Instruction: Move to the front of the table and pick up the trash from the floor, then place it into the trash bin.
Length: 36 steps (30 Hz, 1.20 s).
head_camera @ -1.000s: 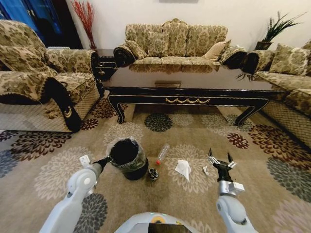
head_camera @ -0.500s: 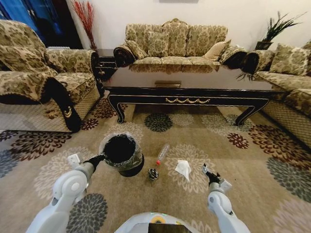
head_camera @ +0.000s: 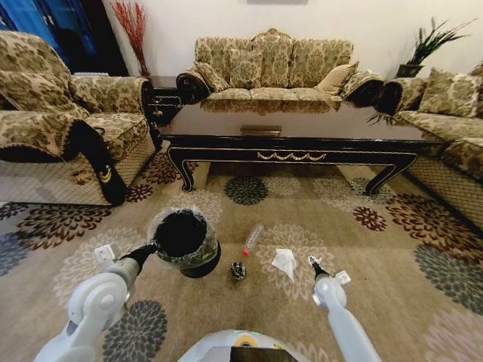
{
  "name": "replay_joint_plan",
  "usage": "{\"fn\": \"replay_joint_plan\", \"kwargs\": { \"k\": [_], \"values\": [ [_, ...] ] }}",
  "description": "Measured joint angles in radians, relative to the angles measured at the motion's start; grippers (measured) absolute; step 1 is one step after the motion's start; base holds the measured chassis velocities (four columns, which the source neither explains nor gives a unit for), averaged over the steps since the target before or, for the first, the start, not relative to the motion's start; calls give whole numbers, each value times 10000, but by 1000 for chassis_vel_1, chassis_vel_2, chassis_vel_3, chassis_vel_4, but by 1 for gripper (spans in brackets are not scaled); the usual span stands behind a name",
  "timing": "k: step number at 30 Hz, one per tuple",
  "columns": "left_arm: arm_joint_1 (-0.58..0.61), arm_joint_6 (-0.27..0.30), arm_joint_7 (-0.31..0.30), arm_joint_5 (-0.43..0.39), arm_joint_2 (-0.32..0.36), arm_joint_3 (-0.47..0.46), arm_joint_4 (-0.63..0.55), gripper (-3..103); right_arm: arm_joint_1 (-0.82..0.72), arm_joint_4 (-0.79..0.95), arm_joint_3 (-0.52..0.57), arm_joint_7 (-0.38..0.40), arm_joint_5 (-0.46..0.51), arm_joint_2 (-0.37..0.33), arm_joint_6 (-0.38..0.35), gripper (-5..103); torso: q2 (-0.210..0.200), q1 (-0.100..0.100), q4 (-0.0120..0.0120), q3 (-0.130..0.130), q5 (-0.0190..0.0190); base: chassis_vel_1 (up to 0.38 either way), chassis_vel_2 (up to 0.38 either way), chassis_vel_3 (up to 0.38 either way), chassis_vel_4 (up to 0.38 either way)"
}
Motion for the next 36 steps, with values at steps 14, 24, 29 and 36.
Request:
{"fn": "replay_joint_plan", "kwargs": {
  "k": [14,24,29,36],
  "values": [
    [-3,-22,-41,0,35,48,43,3,818,-1375,-26,313,-868,170,42,94,0,0,0,0,0,0,0,0,0],
    [-119,-46,-54,3,50,161,123,3,1082,-1801,-147,298,-1117,348,5,89,0,0,1,0,0,0,0,0,0],
    [-154,-55,-58,3,57,194,141,3,1170,-1994,-175,273,-1265,416,-9,79,0,0,1,0,0,0,0,0,0],
    [-236,-70,-67,42,47,305,204,3,1209,-2115,-176,268,-1458,407,-50,51,0,0,1,0,1,0,0,0,0]
  ]
}}
